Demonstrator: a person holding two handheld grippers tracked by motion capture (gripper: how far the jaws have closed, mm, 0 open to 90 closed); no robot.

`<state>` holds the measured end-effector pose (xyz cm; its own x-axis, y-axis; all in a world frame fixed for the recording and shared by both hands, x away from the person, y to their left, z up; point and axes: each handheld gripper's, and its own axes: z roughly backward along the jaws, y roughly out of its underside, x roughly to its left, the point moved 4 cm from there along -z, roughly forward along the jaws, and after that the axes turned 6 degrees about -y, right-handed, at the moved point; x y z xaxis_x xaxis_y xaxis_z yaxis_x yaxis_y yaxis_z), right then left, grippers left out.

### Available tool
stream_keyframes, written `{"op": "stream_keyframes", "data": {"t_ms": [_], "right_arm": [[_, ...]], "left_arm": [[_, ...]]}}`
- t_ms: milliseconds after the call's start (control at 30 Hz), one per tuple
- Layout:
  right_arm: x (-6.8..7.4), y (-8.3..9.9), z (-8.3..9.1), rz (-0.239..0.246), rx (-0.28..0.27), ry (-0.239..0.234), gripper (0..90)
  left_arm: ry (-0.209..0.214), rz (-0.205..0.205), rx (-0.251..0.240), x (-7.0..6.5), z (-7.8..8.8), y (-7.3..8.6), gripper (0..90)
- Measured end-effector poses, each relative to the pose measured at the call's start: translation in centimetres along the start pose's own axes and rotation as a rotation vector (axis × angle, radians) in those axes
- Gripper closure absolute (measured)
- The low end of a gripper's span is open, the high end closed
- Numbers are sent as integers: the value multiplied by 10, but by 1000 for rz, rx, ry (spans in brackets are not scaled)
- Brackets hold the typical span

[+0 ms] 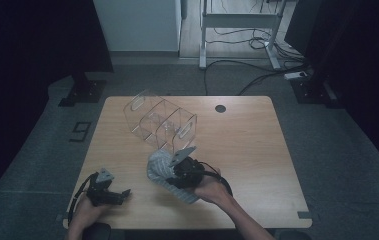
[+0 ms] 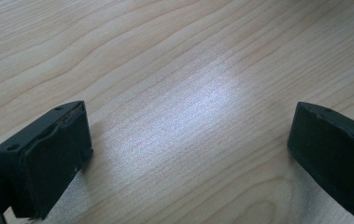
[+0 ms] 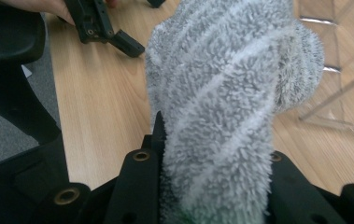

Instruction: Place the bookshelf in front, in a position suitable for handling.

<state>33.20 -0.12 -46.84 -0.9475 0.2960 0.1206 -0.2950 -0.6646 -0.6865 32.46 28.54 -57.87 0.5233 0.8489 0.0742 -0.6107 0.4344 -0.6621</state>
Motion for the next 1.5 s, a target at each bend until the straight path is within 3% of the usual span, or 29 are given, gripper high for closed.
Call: {"op": "stream_keyframes", "data": {"t_ms": [800,1500], "right_arm": [[-24,42,59,-92,-35,88,710],[-59,81,116,-191,-55,259,709]], "left_arm": [[-5,3,1,0,0,0,0],[-6,4,2,0,0,-1,0]]}}
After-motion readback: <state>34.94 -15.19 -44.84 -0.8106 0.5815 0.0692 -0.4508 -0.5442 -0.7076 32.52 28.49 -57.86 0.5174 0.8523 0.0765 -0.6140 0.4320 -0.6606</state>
